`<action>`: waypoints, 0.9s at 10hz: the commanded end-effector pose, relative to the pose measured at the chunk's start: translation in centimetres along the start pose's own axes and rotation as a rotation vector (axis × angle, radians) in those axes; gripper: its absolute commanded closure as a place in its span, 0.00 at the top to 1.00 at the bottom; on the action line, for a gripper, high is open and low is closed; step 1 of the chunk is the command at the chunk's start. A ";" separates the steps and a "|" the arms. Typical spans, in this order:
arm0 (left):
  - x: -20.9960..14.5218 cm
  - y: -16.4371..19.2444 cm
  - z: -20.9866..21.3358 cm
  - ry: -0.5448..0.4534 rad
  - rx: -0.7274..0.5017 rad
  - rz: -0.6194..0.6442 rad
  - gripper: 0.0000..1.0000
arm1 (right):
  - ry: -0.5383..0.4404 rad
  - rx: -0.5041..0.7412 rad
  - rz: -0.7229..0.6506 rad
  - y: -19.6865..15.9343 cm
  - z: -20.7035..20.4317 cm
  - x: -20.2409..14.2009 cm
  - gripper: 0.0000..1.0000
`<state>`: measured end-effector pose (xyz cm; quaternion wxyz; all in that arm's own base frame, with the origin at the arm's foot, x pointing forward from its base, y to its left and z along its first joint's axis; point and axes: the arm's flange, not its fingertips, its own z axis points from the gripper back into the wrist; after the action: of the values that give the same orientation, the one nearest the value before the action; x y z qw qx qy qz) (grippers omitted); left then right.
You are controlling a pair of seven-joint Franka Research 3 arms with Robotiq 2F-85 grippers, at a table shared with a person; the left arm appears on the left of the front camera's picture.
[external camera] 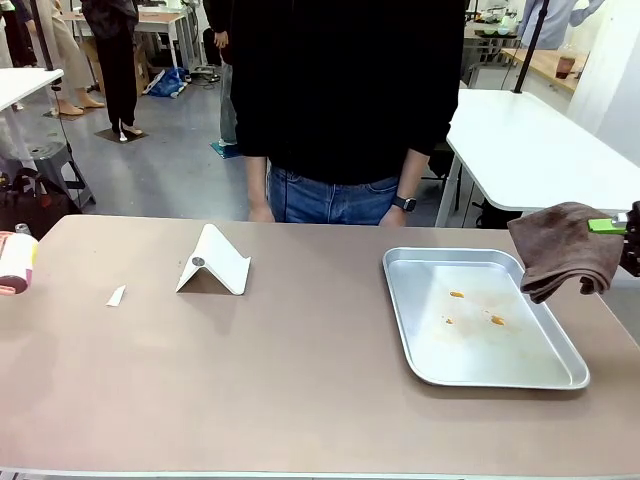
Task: Clean the surface of the table.
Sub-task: If a person points to the right, clean the right side of the table with your right hand, and if they point to the left, clean the left side with your left hand.
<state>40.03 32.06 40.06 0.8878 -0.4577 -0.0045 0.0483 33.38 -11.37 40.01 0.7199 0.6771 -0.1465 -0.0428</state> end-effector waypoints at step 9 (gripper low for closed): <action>3.1 -0.3 -9.7 0.108 0.059 0.072 0.04 | 0.004 -0.002 -0.007 0.5 0.1 -0.2 0.00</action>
<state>44.08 25.15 34.12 0.8925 -0.4429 0.0696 0.0494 33.38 -11.36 40.01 0.7199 0.6771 -0.1464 -0.0428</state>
